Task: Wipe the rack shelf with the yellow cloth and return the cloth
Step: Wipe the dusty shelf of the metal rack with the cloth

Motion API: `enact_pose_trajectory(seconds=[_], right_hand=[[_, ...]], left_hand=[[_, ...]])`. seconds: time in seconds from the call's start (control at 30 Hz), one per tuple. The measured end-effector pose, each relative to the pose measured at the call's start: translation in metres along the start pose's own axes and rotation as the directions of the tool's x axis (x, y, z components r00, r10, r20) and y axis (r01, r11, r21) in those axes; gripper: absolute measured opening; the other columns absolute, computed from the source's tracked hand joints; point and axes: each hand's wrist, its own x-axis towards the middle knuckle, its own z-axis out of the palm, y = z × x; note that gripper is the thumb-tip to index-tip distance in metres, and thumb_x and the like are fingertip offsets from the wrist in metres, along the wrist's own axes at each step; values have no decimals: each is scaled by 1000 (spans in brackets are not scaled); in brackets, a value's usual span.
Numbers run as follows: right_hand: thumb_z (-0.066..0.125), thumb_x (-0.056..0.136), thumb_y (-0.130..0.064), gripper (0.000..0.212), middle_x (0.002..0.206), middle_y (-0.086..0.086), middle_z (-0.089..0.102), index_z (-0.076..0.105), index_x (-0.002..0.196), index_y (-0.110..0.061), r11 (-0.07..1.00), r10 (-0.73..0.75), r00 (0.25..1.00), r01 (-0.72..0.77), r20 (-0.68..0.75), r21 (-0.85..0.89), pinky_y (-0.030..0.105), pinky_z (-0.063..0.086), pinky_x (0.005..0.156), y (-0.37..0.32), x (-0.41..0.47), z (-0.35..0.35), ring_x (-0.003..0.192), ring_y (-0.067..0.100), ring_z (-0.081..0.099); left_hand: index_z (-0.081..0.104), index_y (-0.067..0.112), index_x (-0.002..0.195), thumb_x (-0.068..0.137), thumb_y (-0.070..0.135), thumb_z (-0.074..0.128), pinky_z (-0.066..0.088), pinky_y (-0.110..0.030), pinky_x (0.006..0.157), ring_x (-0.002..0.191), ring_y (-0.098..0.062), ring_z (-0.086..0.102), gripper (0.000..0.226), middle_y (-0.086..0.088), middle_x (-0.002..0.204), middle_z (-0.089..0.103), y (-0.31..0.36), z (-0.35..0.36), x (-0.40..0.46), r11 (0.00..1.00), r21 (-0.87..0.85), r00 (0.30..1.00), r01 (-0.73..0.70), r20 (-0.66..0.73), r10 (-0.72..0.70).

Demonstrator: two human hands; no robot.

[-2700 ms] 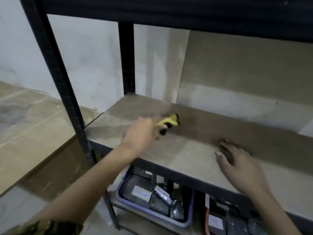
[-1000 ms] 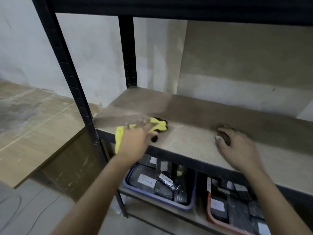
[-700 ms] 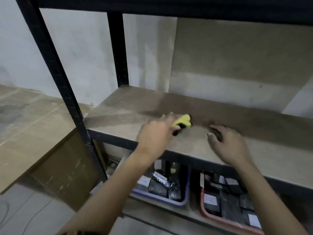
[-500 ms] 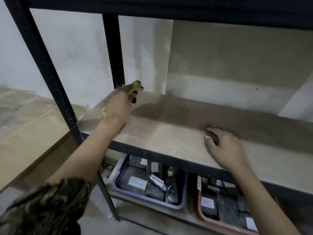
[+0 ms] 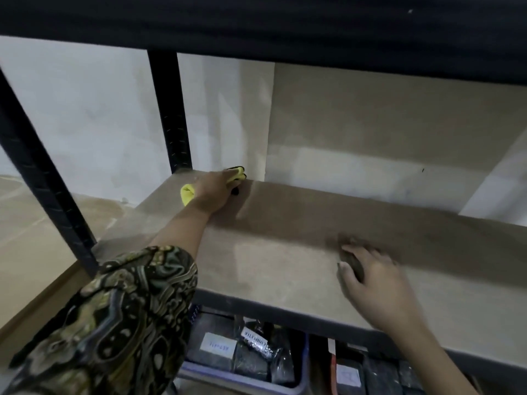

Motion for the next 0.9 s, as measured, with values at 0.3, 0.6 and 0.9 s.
enact_pose_trajectory(seconds=[0.3,0.6,0.9], right_hand=[[39,84,-47,42,125,-4,61,52,121,-33,999,-17,999,16,-27,-29,37,41,94,4,4,3,113,21,53],[45,85,-43,38,121,1,64,55,119,-30,1000,-23,999,23,-33,6,38,43,92,2,2,0,111,25,55],[43,90,-16,40,141,-1,51,56,126,-27,991,-19,1000,18,3,129,33,41,98,1,-2,-5,126,26,48]], left_hand=[[43,33,136,96,31,43,36,-39,94,120,-33,50,40,-9,136,51,29,18,17,974,-26,966,-223,127,224],[48,45,129,97,33,42,21,-29,111,138,-14,32,35,9,150,35,62,5,-72,896,-178,884,-406,171,435],[46,39,132,97,33,41,25,-29,100,136,-15,37,36,7,148,39,80,-5,-161,829,-129,811,-544,171,559]])
